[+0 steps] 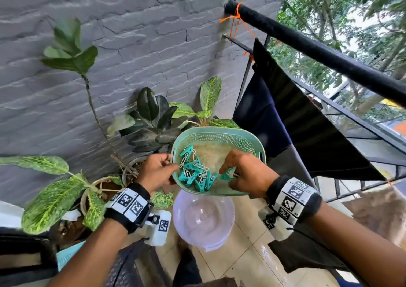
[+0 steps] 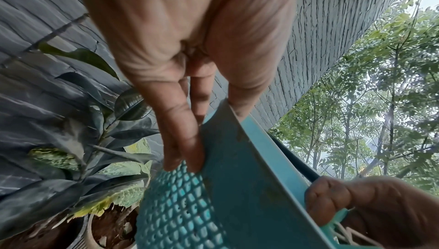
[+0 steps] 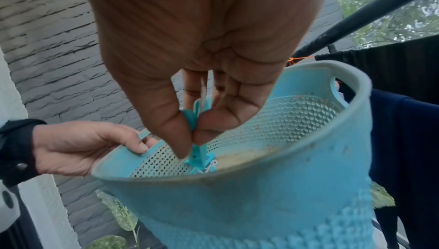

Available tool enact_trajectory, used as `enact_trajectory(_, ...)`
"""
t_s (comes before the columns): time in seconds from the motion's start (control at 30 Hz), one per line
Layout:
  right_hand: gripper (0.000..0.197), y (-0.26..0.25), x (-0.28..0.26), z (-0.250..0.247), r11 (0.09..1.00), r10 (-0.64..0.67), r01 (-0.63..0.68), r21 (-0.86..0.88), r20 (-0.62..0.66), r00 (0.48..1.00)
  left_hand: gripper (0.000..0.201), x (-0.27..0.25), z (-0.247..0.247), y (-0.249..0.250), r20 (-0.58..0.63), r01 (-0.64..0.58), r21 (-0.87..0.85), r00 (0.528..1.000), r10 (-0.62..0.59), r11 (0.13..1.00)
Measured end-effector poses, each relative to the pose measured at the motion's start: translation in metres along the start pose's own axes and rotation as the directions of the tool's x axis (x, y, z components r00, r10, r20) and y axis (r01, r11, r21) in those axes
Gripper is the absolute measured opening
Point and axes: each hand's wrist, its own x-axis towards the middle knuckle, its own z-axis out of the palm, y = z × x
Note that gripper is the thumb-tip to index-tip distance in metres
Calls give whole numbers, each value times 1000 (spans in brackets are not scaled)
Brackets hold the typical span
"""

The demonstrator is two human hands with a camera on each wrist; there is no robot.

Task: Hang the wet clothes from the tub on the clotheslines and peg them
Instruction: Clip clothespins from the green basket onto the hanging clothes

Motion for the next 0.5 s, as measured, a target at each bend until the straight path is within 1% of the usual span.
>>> enact_trajectory(0.1, 48, -6, 37, -6, 999, -20, 21, -43, 15, 1000, 15, 26, -17, 6, 12, 3, -10, 1000, -3, 1000)
enact_trajectory(0.17, 51, -12, 58, -16, 999, -2, 2, -46, 0, 1000, 22, 44, -28, 10, -2, 2, -5, 1000, -2, 1000)
enact_trajectory(0.3, 37, -21, 93, -34, 999, 53, -54, -7, -116, 992, 20, 84, -51, 22, 16, -9, 55, 1000, 8, 998)
enact_trajectory(0.4, 30, -18, 109, -40, 998, 56, -48, 41, -218, 974, 21, 109, -58, 34, 37, -26, 53, 999, 24, 998)
enact_trajectory(0.47, 31, -14, 116, -41, 998, 34, -15, 67, -286, 958, 23, 120, -57, 44, 59, -45, 42, 997, 42, 998)
enact_trajectory(0.5, 35, -10, 119, -42, 998, 14, 7, 67, -310, 951, 24, 127, -55, 47, 74, -49, 43, 996, 46, 998)
